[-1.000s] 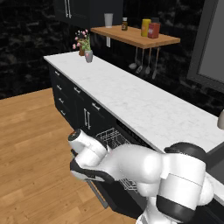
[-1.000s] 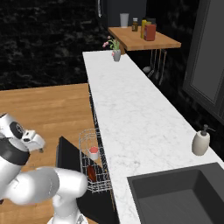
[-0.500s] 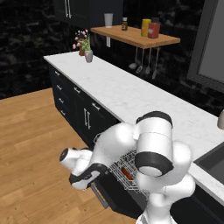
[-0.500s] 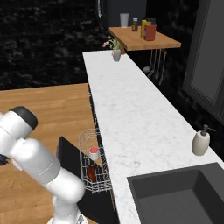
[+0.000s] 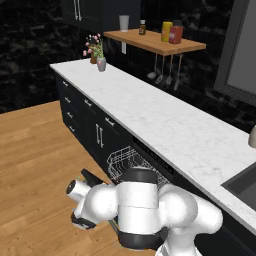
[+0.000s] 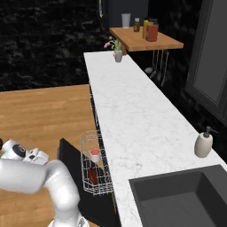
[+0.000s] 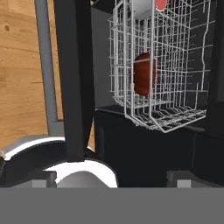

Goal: Pick up the cup and bowl from the counter, place them in the dishwasher, and close the dishwasher door.

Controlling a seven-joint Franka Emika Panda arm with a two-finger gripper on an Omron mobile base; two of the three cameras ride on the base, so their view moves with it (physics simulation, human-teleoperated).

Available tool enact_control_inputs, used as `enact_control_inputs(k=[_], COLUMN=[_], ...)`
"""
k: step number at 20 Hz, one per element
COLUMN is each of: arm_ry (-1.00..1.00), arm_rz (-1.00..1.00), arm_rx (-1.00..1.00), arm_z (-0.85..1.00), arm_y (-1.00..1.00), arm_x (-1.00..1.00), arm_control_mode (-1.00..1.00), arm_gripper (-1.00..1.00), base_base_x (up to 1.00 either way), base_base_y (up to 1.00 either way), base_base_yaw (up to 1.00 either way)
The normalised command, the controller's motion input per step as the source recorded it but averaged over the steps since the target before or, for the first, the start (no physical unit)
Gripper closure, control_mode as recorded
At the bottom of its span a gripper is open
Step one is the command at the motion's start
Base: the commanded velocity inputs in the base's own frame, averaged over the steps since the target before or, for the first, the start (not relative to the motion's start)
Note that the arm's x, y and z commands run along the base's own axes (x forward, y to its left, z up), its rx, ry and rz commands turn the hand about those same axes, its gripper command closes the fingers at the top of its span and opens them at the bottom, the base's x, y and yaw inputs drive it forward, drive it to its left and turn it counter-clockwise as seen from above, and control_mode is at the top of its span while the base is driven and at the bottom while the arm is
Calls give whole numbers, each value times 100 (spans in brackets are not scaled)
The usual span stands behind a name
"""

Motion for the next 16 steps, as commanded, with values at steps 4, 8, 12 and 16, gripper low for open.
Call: enact_control_inputs(k=[4, 8, 12, 16], arm_ry=[0, 0, -1, -6], arm_rz=[-2, -1, 0, 0], arm_rx=[-7, -11, -11, -8], arm_z=[-59, -67, -55, -50], arm_y=[36, 32, 16, 17], arm_x=[48, 47, 50, 47], arm_control_mode=[-100, -100, -100, -100], arm_gripper=[-100, -100, -100, -100], base_base_x=[0, 0, 0, 0], base_base_y=[0, 0, 0, 0], base_base_yaw=[0, 0, 0, 0])
